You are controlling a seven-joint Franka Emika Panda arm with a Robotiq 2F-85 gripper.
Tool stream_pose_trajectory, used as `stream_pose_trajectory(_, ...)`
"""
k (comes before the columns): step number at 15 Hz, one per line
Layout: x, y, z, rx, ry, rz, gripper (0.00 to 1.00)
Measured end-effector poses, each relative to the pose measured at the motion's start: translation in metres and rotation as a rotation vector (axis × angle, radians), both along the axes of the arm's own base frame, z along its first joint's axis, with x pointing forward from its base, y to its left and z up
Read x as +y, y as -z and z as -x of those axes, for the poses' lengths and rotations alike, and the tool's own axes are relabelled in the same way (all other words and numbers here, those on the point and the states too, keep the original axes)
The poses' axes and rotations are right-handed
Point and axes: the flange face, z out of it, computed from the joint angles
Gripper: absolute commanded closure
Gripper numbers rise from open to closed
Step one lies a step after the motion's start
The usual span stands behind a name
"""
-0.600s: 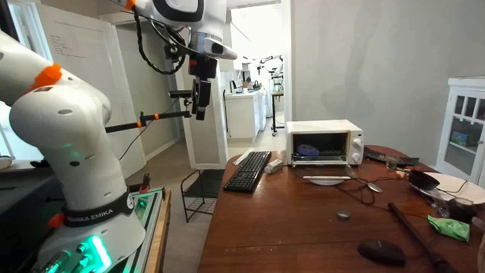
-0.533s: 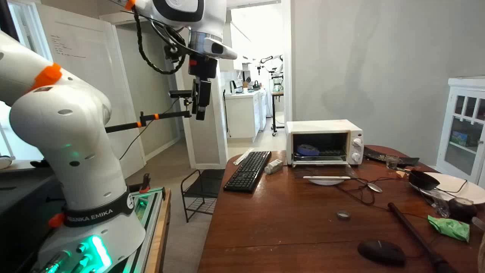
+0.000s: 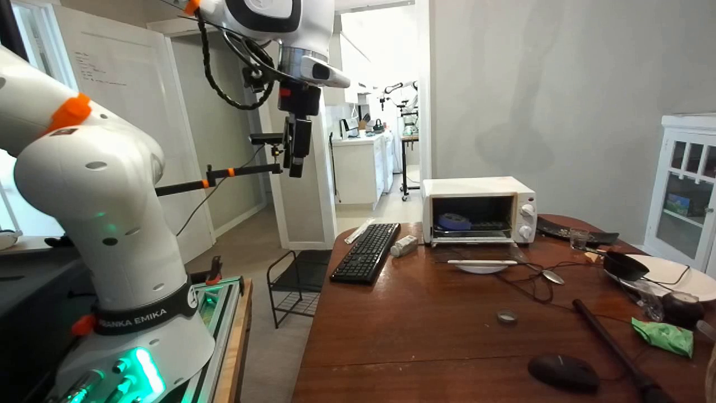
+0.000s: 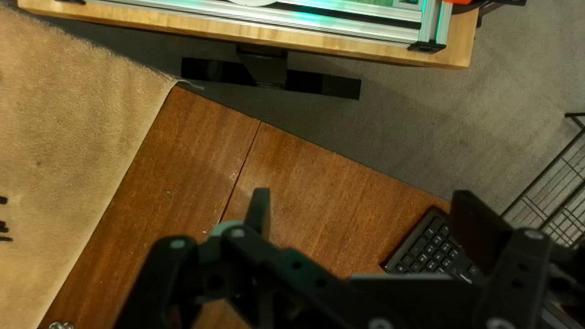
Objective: Put the bottle upright, then put the grey lid on the bottle
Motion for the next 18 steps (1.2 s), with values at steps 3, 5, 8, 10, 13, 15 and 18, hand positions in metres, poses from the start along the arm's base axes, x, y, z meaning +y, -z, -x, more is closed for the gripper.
stream_pose_trajectory(3,0.0,0.0,0.0,0.0,0.0,0.0,0.0)
stream_pose_trajectory(5,-0.002,-0.001,-0.007,-0.031,0.003,0.008,0.0)
stream_pose_trajectory(8,0.018,0.0,-0.04,-0.153,-0.046,0.018,0.0)
stream_pose_trajectory(10,0.06,0.008,-0.06,-0.233,-0.149,0.028,0.0)
stream_pose_trajectory(13,0.127,0.028,-0.08,-0.338,-0.33,0.038,0.0)
stream_pose_trajectory(15,0.166,0.046,-0.092,-0.397,-0.414,0.042,0.0)
stream_pose_trajectory(18,0.202,0.074,-0.119,-0.431,-0.413,0.066,0.0)
